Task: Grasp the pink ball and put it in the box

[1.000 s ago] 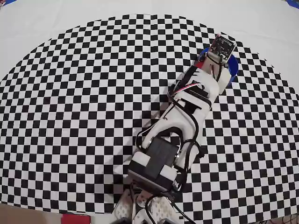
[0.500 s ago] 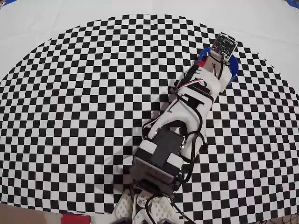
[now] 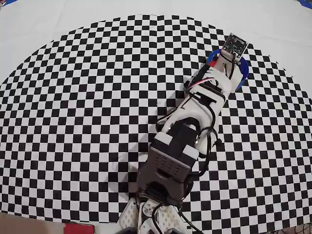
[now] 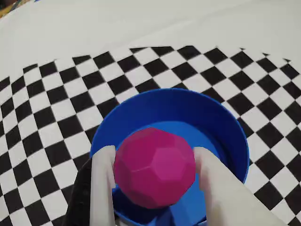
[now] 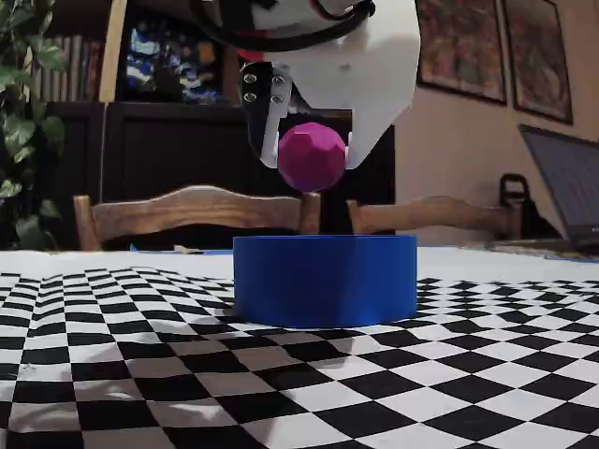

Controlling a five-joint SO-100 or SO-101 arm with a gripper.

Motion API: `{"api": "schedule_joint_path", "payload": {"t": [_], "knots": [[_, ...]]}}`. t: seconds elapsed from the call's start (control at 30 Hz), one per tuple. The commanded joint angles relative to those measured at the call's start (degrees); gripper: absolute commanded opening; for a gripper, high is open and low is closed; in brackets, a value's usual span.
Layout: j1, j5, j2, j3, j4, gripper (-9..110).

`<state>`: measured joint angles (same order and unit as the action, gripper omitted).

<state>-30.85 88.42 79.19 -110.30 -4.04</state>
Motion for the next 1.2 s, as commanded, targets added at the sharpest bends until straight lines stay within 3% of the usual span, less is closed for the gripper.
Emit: {"api": "schedule_joint_path", "payload": {"t": [0.0,1.17], "knots": [[-0.70,0.53,-0.62,3.69,-0.88,0],[-0.70,0.53,-11.78,14.24,-0.88,0]]}}
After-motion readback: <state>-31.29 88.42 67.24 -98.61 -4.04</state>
